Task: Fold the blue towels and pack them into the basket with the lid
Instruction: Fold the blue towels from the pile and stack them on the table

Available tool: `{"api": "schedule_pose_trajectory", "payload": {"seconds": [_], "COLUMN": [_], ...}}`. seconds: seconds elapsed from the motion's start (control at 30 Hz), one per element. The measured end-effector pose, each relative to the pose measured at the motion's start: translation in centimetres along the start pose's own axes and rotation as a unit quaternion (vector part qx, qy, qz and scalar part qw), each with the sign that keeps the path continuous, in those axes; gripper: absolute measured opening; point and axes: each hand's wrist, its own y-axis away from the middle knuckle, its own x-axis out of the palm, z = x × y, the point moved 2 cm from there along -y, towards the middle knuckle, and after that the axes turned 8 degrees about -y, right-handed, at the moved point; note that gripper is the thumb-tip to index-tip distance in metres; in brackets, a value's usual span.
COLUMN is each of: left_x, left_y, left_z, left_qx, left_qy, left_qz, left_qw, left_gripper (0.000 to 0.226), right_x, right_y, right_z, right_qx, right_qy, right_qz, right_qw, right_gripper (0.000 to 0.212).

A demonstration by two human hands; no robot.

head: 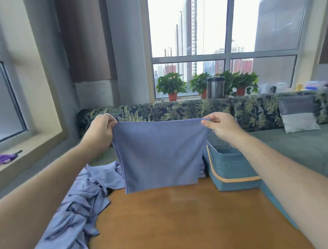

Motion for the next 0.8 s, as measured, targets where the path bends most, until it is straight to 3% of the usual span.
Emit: {"api": "schedule_pose_trajectory", "payload": {"seconds": [0.17,0.37,0.57,0.8], "left_x": [-3.0,-6.9,-5.1,0.6], "left_y": [1.8,3.1,3.0,3.4], "left_z": [-1.2,-2.9,-3.6,-1.7], "left_qx": [-0.010,0.009,-0.080,-0.158], "left_qy": [0.010,0.001,0.111,0.201], "left_qz": [-0.021,-0.046,0.048,0.088], "left_qw": [1.000,0.999,0.989,0.963], "left_gripper": [0.017,0.013,0.013,0.008], "right_x": [-2.0,-4.9,-4.5,-0.7], "right_y": [1.3,2.9,3.3,3.3], "right_z": [4.3,8.3,7.0,1.5], "right_qx": [-0.053,-0.089,-0.015,0.046], "right_qy": [0.059,0.025,0.015,-0.008], "right_qz": [0.048,0.030,0.035,0.036], "right_qw": [0.996,0.995,0.999,0.998], "right_gripper": [0.002,0.007,0.003,0.007]}}
